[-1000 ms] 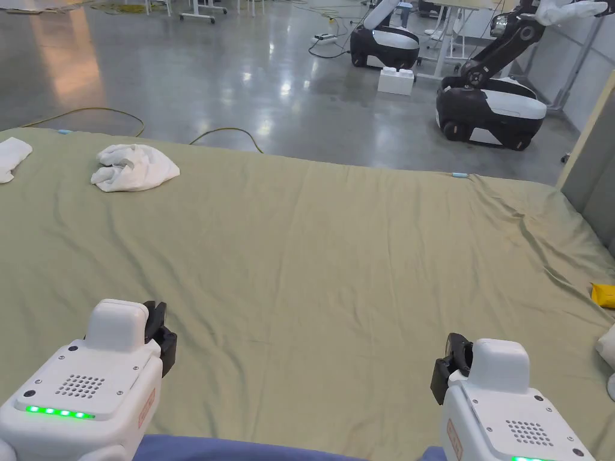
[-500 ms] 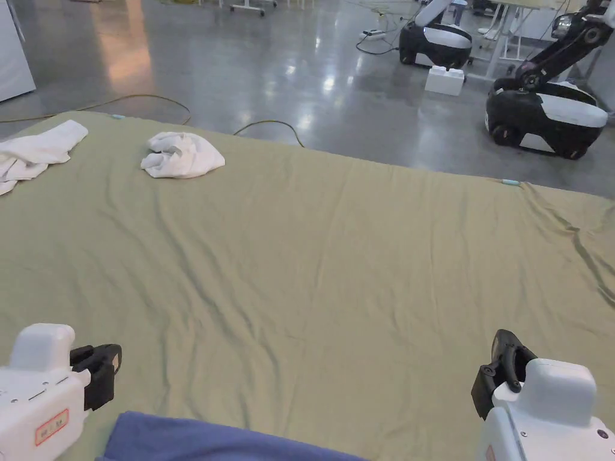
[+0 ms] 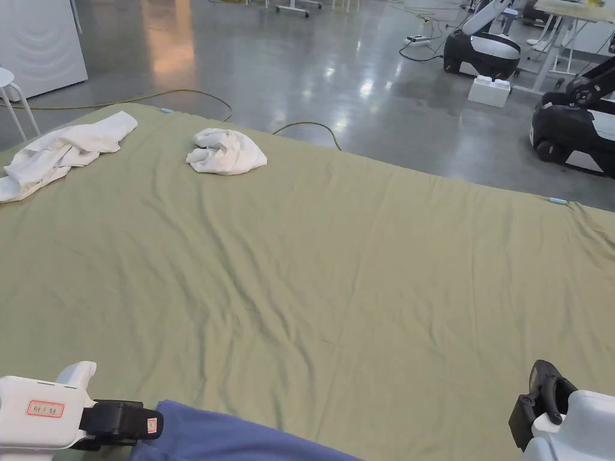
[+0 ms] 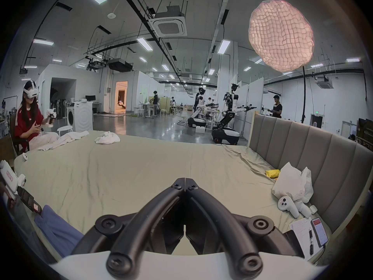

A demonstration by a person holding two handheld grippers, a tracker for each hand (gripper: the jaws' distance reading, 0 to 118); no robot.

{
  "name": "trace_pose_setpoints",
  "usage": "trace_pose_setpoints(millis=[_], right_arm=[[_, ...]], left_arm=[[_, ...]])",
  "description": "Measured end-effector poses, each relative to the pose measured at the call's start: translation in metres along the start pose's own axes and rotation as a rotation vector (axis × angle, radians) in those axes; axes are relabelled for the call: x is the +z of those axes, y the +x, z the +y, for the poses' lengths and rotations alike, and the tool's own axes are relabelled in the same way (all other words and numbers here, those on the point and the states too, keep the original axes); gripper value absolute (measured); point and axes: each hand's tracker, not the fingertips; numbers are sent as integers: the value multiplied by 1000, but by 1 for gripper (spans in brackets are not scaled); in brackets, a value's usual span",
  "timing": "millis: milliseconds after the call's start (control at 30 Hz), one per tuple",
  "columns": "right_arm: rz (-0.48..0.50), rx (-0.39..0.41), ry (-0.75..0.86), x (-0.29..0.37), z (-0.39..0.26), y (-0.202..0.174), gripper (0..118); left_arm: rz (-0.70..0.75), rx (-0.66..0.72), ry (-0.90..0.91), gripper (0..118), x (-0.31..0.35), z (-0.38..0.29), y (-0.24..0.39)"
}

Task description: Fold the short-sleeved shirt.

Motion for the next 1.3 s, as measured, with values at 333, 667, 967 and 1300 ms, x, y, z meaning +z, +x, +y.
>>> trace_pose_setpoints(millis=[333, 667, 967, 1300], right_arm=[[-14, 3, -34, 2, -2, 4, 0], [-6, 9, -39, 2, -1, 1, 0], [-12, 13, -3, 1, 4, 4, 0], [-6, -6, 7, -4, 6, 6, 0]], left_arm=[[-350, 118, -113, 72, -32, -10, -22], [-219, 74, -61, 12, -33, -14, -3], [-152, -23, 22, 11, 17, 9, 22], [175, -79, 70, 11, 94, 29, 45]])
